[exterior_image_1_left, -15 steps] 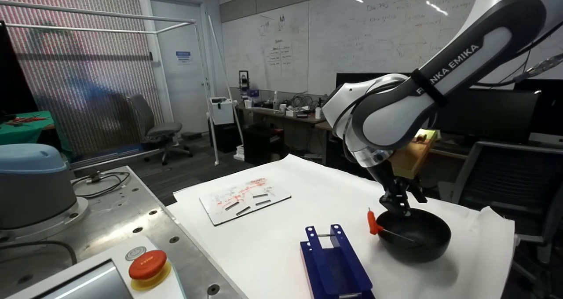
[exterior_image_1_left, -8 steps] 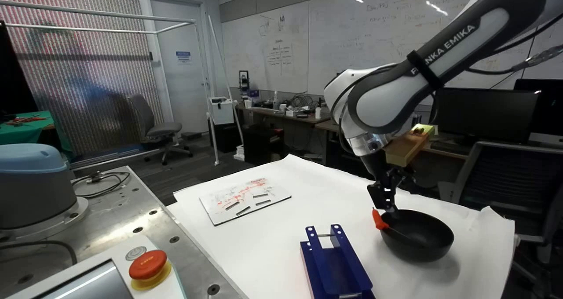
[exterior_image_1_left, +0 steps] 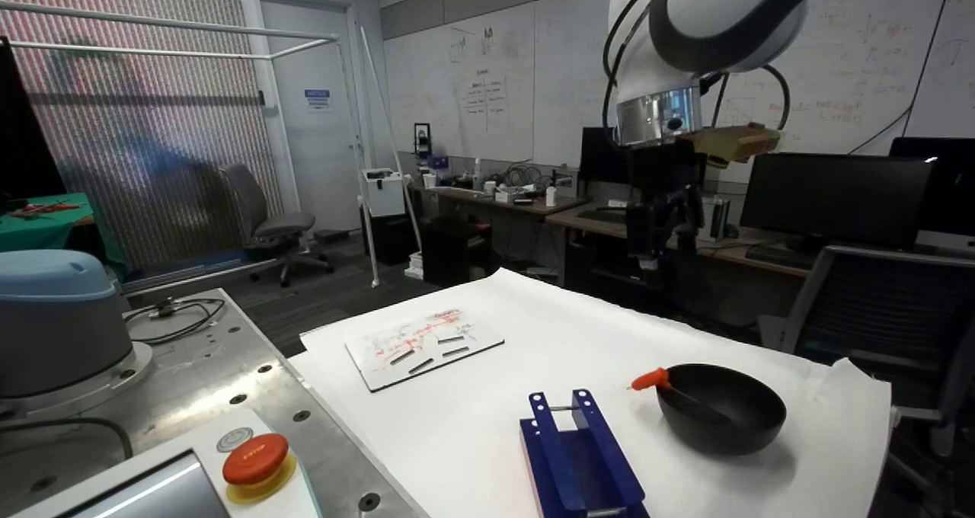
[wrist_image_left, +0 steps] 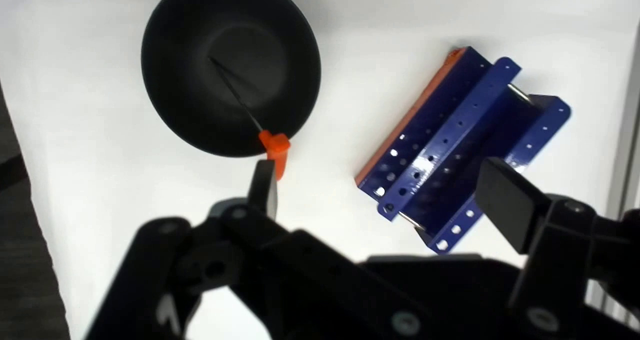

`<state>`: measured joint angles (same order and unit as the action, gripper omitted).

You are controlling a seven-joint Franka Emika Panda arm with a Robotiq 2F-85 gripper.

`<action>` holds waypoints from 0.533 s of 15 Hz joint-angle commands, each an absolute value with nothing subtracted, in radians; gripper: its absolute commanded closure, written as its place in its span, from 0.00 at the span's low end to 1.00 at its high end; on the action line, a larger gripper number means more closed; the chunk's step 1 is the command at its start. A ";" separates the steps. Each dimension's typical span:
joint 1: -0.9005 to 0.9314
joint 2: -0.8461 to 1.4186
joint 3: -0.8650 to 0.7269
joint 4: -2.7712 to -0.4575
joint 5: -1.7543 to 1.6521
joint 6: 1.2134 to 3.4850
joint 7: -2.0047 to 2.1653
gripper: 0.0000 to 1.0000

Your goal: Take the wrench out of the toolbox and place it in the black bowl

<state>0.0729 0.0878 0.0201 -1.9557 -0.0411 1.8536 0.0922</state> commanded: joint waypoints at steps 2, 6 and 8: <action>0.065 0.016 0.036 -1.978 0.010 1.884 0.058 0.00; 0.065 -0.055 0.040 -2.023 0.043 1.910 0.039 0.00; 0.065 -0.054 0.040 -2.030 0.044 1.915 0.037 0.00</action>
<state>0.0729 -0.0541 0.0324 -2.0324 0.0433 1.9170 0.0376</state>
